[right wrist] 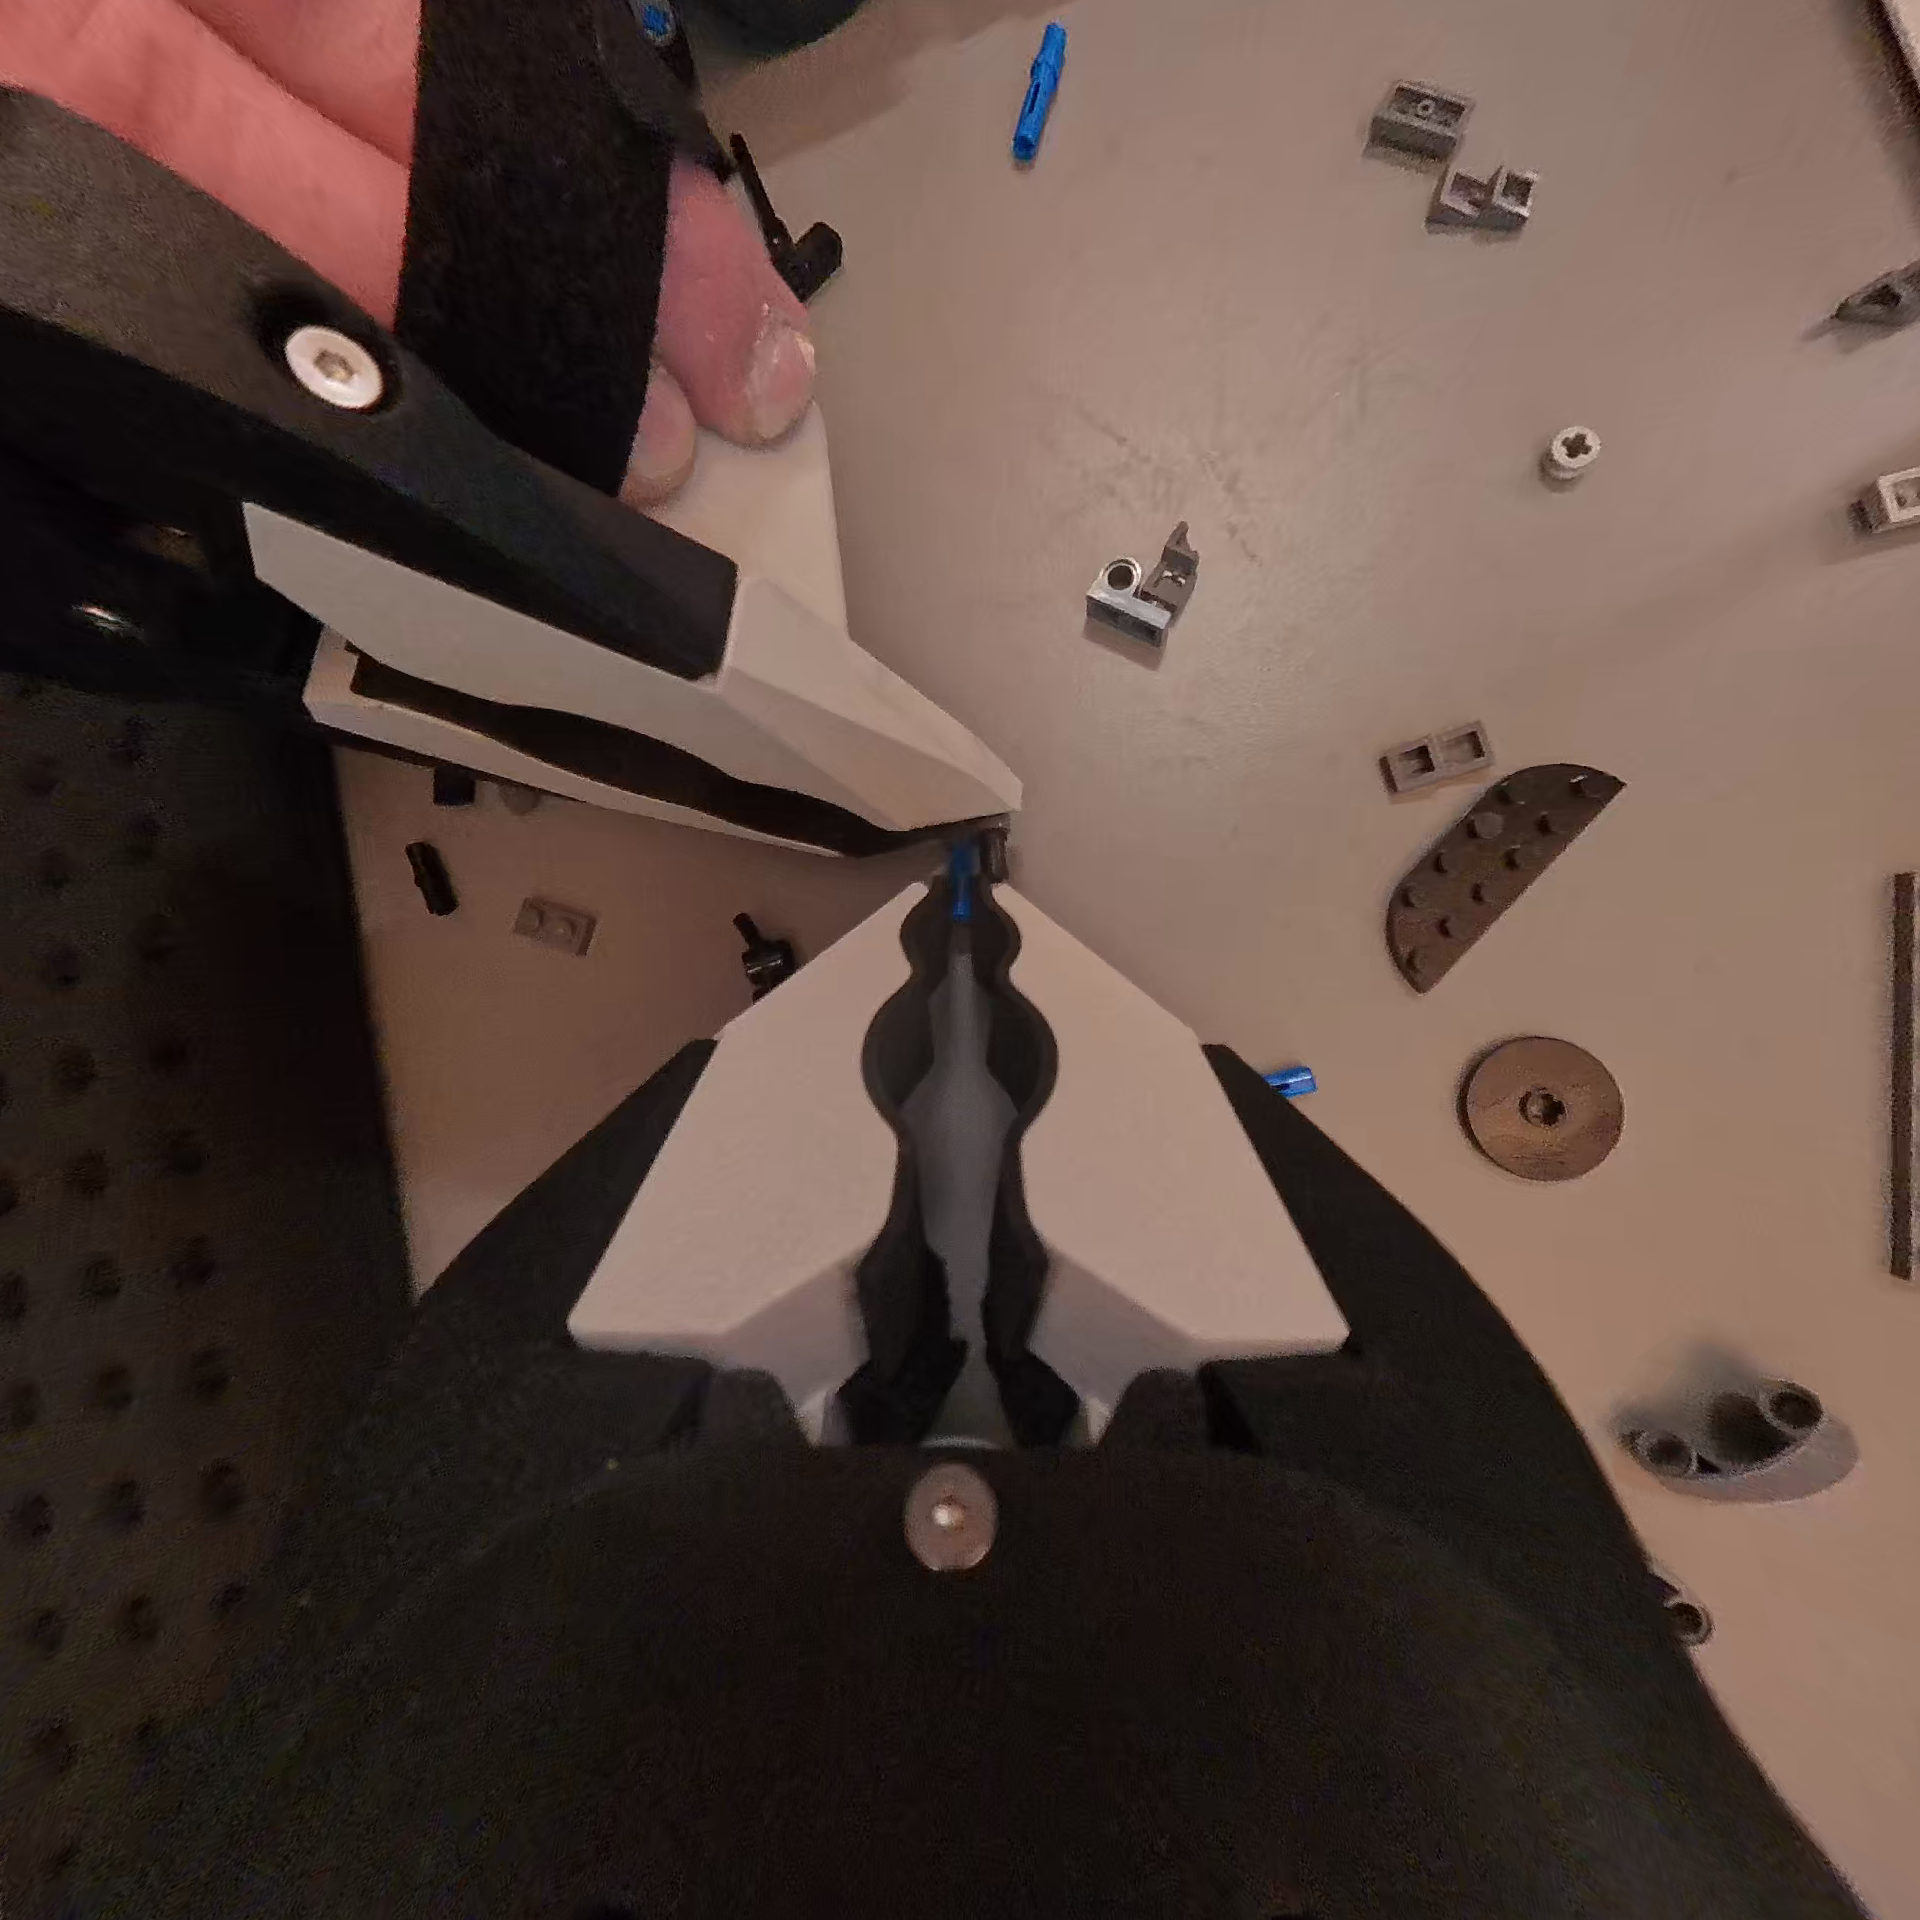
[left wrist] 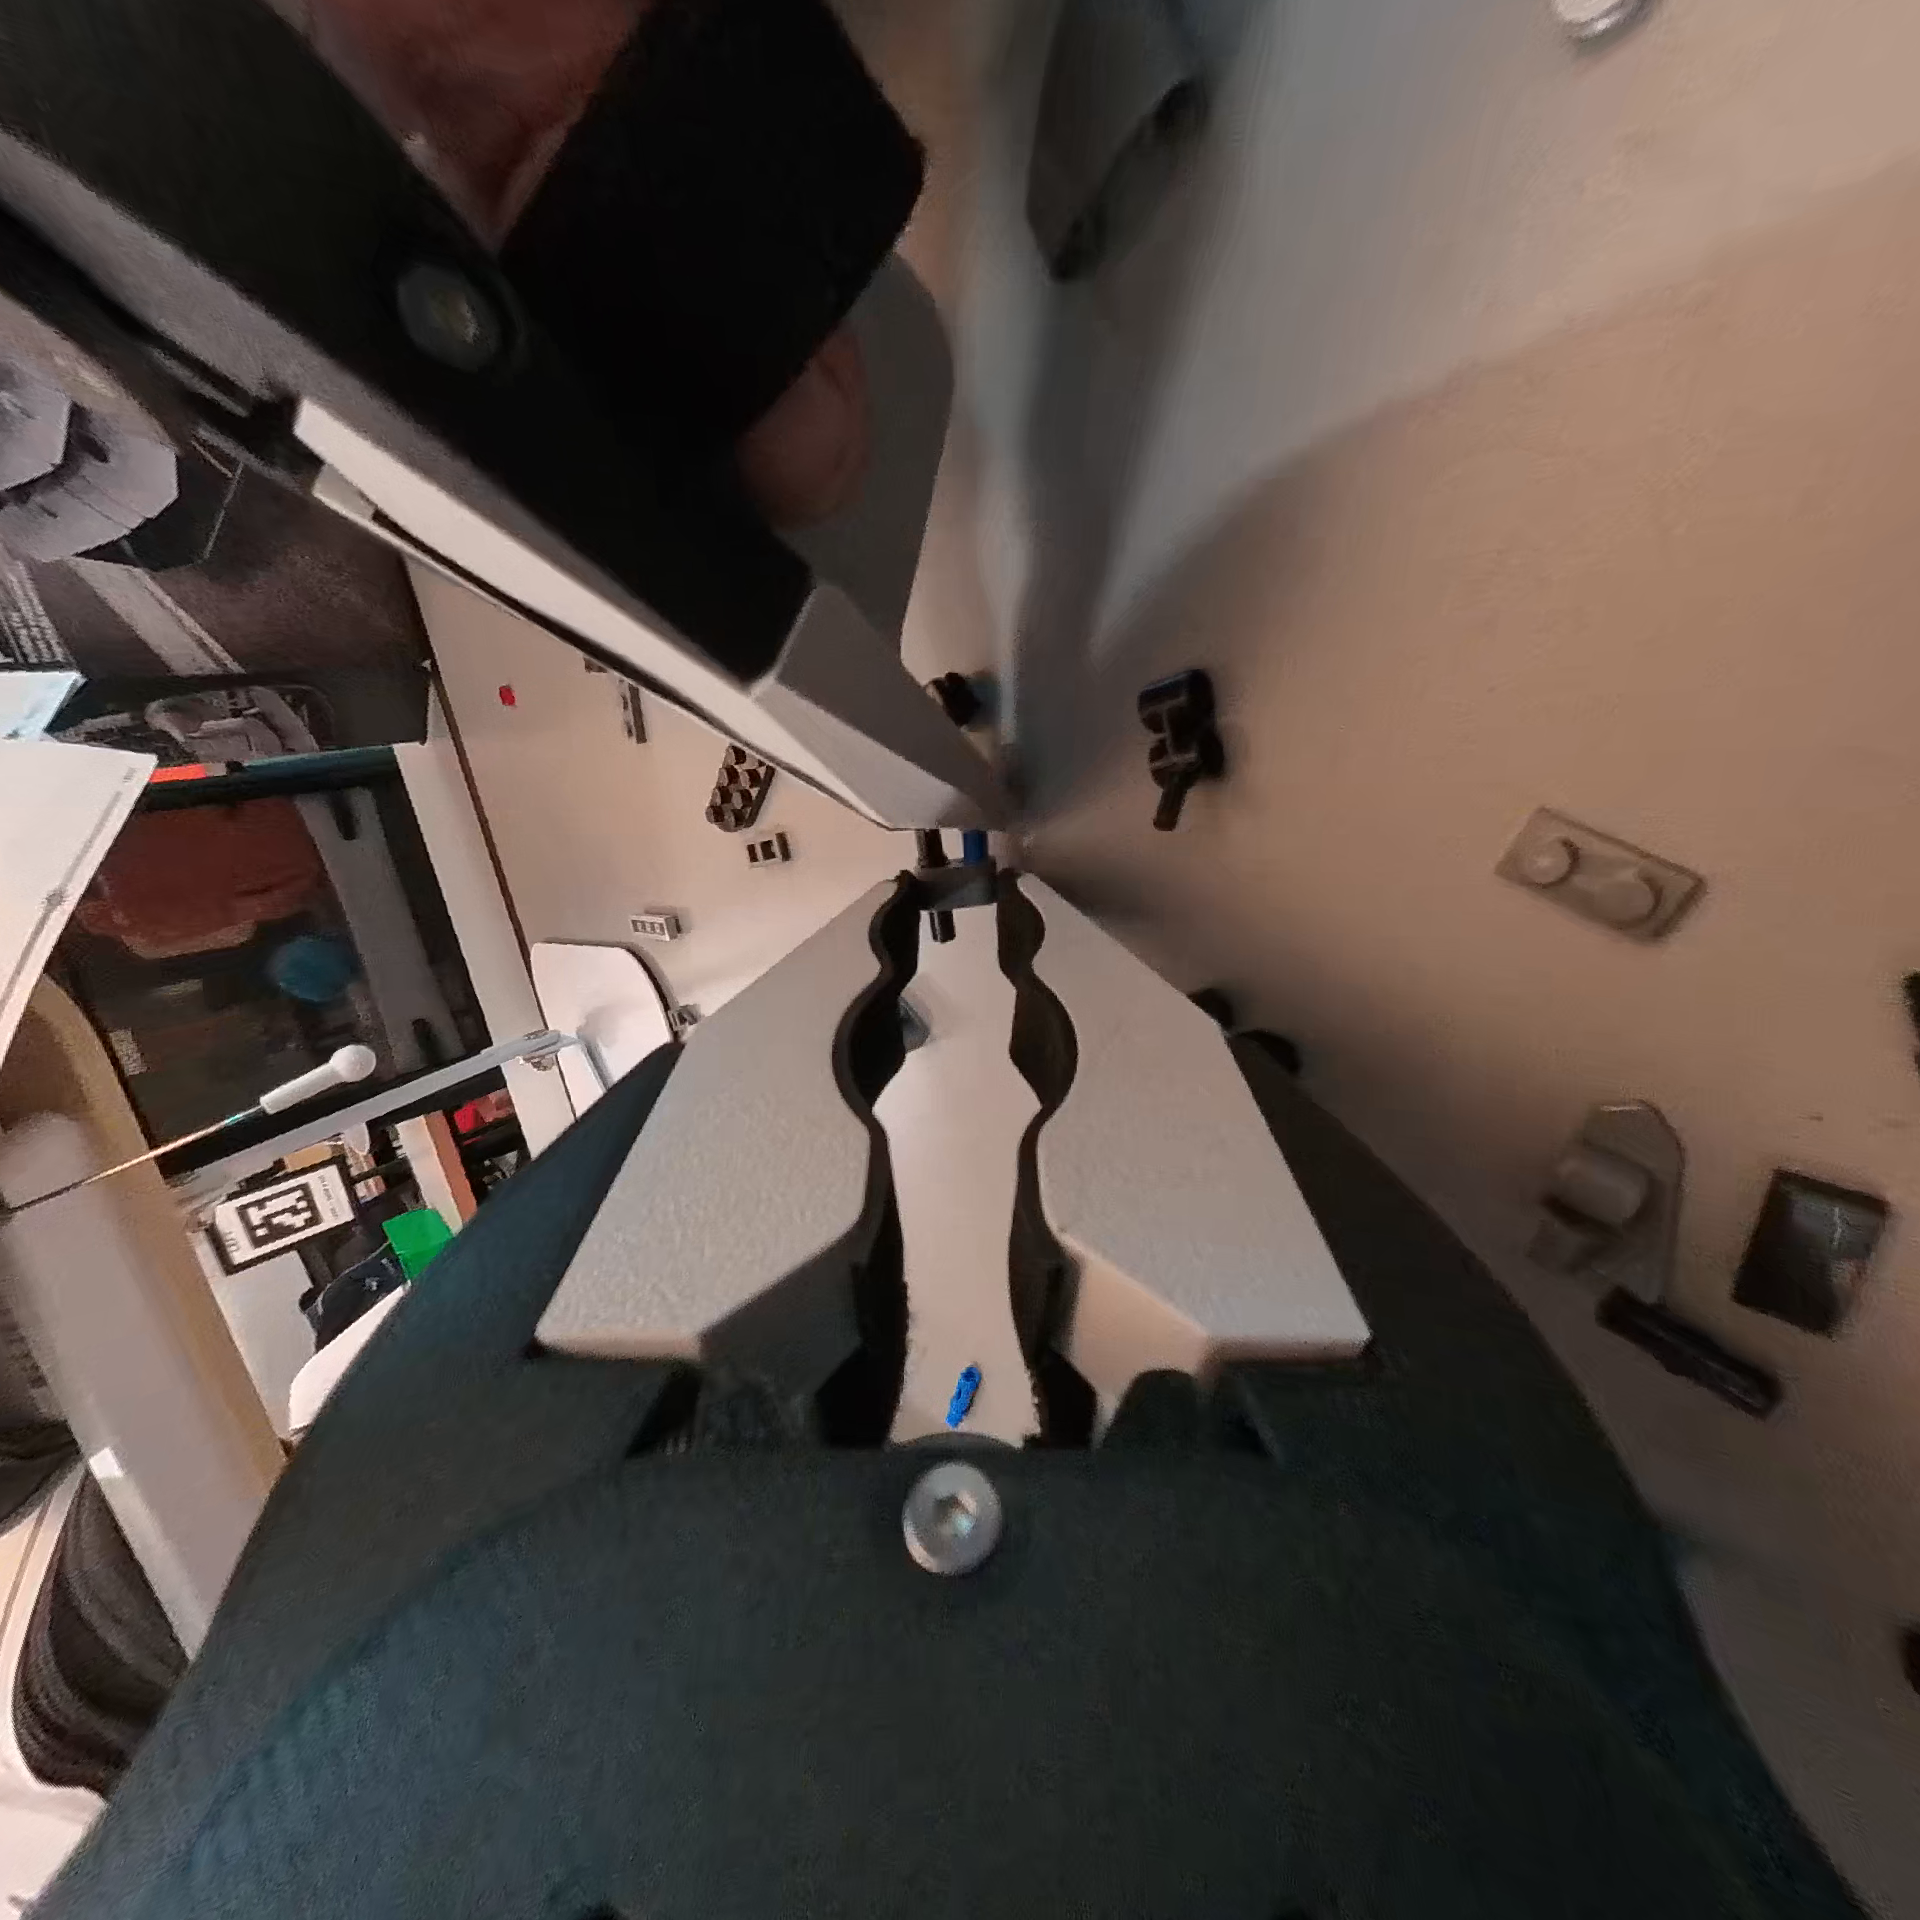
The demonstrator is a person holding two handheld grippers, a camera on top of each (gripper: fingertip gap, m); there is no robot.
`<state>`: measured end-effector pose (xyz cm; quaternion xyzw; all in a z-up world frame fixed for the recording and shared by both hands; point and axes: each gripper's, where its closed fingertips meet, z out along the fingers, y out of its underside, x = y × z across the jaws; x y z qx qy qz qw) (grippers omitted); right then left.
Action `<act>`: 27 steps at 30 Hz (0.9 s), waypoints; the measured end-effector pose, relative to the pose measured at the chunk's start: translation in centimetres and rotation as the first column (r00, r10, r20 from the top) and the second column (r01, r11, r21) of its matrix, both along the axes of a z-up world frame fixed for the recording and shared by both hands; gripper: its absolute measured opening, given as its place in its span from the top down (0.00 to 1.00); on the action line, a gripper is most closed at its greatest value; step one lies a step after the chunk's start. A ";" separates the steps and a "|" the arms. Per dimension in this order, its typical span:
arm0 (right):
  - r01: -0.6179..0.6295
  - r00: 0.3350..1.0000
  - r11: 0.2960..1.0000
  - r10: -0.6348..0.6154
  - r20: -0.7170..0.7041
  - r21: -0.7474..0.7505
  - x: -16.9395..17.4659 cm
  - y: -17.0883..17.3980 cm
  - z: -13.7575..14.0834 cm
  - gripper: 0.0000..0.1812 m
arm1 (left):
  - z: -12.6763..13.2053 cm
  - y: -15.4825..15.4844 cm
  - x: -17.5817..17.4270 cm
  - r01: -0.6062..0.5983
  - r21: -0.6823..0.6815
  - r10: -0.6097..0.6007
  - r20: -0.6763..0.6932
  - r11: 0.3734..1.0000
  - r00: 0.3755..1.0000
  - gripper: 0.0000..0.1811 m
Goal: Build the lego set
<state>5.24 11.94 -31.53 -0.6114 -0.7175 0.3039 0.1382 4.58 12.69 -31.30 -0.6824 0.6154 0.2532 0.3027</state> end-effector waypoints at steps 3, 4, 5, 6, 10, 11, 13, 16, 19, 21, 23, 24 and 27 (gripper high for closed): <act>0.004 1.000 1.000 -0.004 0.003 0.000 0.0 0.0 0.0 1.00 | 0.0 0.0 0.0 -0.005 0.002 0.005 -0.001 1.000 1.000 0.94; 0.004 1.000 1.000 -0.004 0.005 -0.001 0.0 0.0 -0.1 1.00 | 0.0 0.0 0.0 -0.005 0.005 0.005 -0.005 1.000 1.000 0.94; 0.005 1.000 1.000 -0.005 0.006 -0.005 -0.1 0.1 -0.1 1.00 | 0.0 0.0 0.0 -0.007 0.004 0.007 -0.004 1.000 1.000 0.94; 0.006 1.000 1.000 -0.006 0.004 -0.007 -0.1 0.1 -0.1 1.00 | 0.0 0.0 0.0 -0.009 0.004 0.009 -0.003 1.000 1.000 0.94; -0.001 1.000 1.000 0.001 0.004 -0.013 -0.1 0.1 -0.1 1.00 | 0.0 0.1 0.0 -0.006 0.001 0.006 0.005 1.000 1.000 0.94; -0.003 1.000 1.000 0.003 0.004 -0.013 -0.1 0.1 -0.1 1.00 | 0.0 0.0 0.0 -0.002 0.001 0.002 0.004 1.000 1.000 0.94; -0.005 1.000 1.000 0.005 0.004 -0.021 -0.1 0.1 -0.1 1.00 | 0.0 0.0 0.0 0.005 -0.001 -0.005 -0.001 1.000 1.000 0.94; -0.007 1.000 1.000 0.007 0.001 -0.010 -0.2 0.1 -0.1 1.00 | 0.0 0.0 -0.1 0.011 -0.007 -0.011 0.007 1.000 1.000 0.94; -0.002 1.000 1.000 0.002 -0.004 -0.019 -0.2 0.1 -0.1 1.00 | 0.0 0.0 -0.2 0.007 -0.022 -0.007 0.025 1.000 1.000 0.93; 0.000 1.000 1.000 0.000 -0.006 -0.023 -0.1 0.1 -0.2 1.00 | 0.0 0.0 -0.2 0.014 -0.018 -0.014 0.019 1.000 1.000 0.93; 0.000 1.000 0.999 -0.001 -0.010 -0.036 -0.1 0.1 -0.1 1.00 | 0.0 0.0 -0.2 0.017 -0.018 -0.017 0.021 1.000 1.000 0.93; 0.003 1.000 0.999 -0.004 -0.013 -0.050 -0.1 0.1 -0.1 1.00 | 0.0 0.0 -0.1 0.020 -0.018 -0.019 0.026 1.000 0.999 0.93; 0.008 1.000 0.998 -0.009 -0.015 -0.069 0.0 0.1 -0.1 1.00 | 0.0 0.0 -0.1 0.024 -0.014 -0.024 0.022 1.000 0.999 0.93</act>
